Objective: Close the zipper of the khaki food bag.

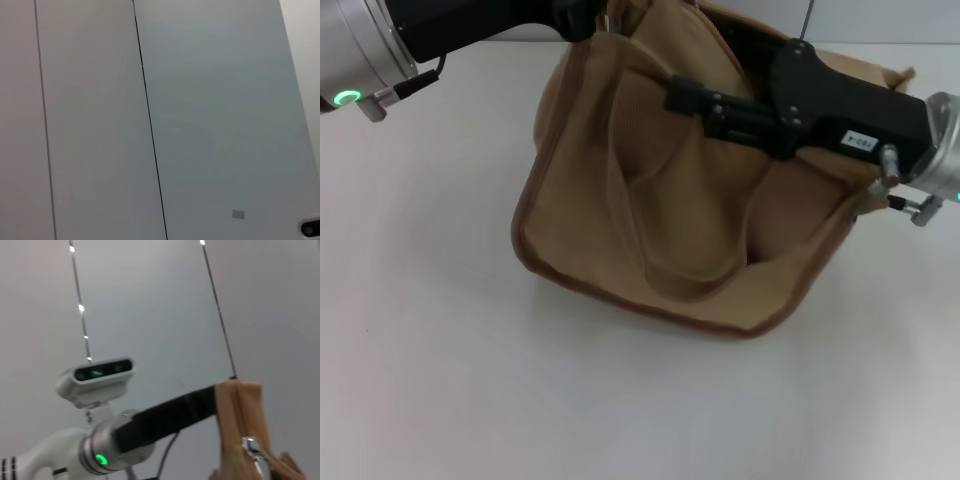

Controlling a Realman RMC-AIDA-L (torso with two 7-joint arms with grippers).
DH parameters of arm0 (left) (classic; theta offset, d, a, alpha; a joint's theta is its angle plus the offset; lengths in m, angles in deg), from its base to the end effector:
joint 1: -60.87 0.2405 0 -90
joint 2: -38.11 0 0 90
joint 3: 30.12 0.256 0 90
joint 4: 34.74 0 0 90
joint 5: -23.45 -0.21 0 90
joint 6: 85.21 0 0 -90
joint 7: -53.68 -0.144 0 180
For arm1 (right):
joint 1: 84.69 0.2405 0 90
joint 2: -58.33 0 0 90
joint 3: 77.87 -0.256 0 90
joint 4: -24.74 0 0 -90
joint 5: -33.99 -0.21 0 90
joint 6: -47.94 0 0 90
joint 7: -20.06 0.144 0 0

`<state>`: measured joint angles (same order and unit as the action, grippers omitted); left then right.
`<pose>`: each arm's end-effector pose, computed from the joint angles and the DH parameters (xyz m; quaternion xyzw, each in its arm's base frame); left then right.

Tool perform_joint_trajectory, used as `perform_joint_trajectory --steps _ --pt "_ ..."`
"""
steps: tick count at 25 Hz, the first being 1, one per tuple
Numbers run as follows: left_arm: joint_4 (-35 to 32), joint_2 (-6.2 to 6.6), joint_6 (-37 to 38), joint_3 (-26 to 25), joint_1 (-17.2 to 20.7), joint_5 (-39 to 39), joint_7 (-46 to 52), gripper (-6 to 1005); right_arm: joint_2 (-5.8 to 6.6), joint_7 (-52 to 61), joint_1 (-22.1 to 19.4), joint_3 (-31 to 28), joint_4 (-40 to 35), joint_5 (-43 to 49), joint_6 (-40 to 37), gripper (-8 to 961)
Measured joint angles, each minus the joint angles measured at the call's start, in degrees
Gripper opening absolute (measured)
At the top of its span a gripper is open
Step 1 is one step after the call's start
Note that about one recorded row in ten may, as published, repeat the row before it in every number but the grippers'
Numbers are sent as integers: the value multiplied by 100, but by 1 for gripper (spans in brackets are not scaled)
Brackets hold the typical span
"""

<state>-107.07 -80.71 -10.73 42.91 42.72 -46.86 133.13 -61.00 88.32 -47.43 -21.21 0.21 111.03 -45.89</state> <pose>-0.1285 0.3349 0.0569 -0.8831 0.0004 -0.4120 0.2243 0.1698 0.3440 -0.0157 -0.8720 0.1182 0.4684 0.0792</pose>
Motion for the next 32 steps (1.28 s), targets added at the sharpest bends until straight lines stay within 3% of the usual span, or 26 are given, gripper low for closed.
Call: perform_joint_trajectory --steps 9,16,32 --pt "75 -9 -1 41 -61 1 0 37 7 139 369 96 -36 32 436 767" --pt "129 -1 4 53 -80 -6 0 39 11 141 566 567 -102 38 418 766" --pt "304 -3 6 21 -92 12 -149 42 19 139 -178 450 -635 -12 -46 767"
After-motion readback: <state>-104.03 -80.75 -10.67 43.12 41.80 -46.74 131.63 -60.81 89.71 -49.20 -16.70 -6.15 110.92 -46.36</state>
